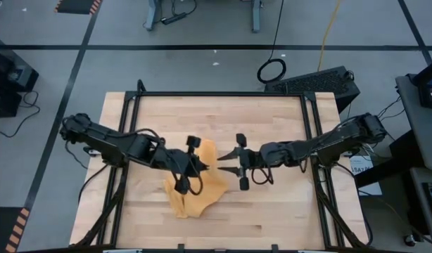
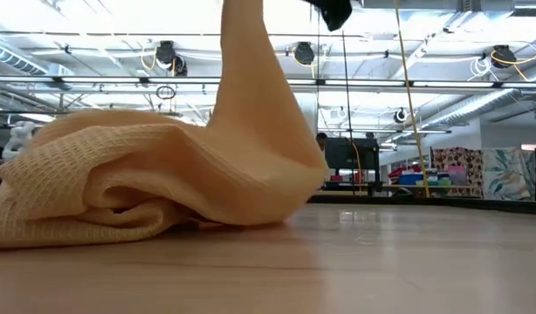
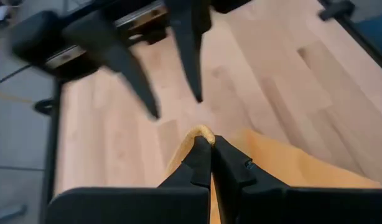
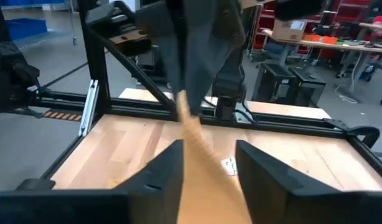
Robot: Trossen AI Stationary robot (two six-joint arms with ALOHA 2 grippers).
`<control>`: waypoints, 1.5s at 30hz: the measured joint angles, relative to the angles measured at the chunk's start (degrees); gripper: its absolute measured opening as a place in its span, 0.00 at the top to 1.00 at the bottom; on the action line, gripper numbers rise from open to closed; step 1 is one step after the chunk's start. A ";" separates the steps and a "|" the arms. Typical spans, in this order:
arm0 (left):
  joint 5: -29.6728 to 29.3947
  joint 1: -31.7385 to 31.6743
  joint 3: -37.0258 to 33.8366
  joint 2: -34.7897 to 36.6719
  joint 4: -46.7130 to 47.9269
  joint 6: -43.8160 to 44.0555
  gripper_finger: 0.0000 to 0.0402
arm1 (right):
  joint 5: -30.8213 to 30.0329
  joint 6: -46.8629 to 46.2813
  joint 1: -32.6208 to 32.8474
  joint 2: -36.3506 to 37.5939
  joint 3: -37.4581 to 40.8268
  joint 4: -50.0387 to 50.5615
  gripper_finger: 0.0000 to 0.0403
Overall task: Roll towel
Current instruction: Roll the yellow towel
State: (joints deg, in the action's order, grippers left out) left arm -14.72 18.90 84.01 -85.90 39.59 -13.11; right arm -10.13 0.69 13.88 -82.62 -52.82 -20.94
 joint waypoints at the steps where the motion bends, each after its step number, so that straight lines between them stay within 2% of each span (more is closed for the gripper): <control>1: 0.70 -0.02 0.00 -0.59 -0.72 -0.45 0.99 | 0.51 0.04 -0.08 -0.57 0.00 -0.24 0.61; 6: 1.22 -0.02 0.00 -2.70 -1.15 -0.81 0.99 | 2.60 1.54 -0.32 -3.42 0.07 -0.30 0.48; 11: 1.20 -0.58 0.00 -3.50 -1.35 -0.82 0.99 | 5.78 2.05 -0.39 -3.66 0.07 1.92 0.50; 14: 1.20 -0.86 0.00 -3.46 -1.64 -0.81 0.99 | 5.77 3.10 -0.41 -3.66 0.07 2.50 0.60; 20: 1.18 -0.87 0.00 -3.44 -1.88 1.58 0.98 | 5.77 5.01 -0.76 -3.66 0.07 2.87 0.95; 24: 1.08 -0.86 0.00 -3.42 -0.03 9.08 0.89 | 3.01 4.32 -0.78 -2.81 0.04 4.45 0.97; 28: 0.34 0.29 0.00 -3.42 6.64 15.72 0.72 | 0.48 3.07 -0.22 0.78 0.04 11.01 0.99; 32: -5.48 1.75 -2.52 -3.29 9.14 21.37 0.55 | -0.39 1.60 1.65 4.30 0.02 19.75 0.99; 35: -10.36 3.08 -7.34 -3.36 9.22 24.68 0.46 | -0.48 0.87 3.81 6.43 0.02 25.75 1.00; 39: -13.61 4.66 -15.37 -3.31 6.93 30.92 0.42 | -0.50 -2.53 6.47 8.20 0.02 33.18 1.00; 45: -15.84 8.26 -24.00 -2.85 3.79 39.73 0.45 | -0.64 -9.33 9.86 9.67 0.02 43.70 1.00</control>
State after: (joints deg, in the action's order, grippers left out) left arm -30.55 27.16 60.00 -88.75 43.38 26.62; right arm -10.78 -8.64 23.74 -72.95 -52.80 22.76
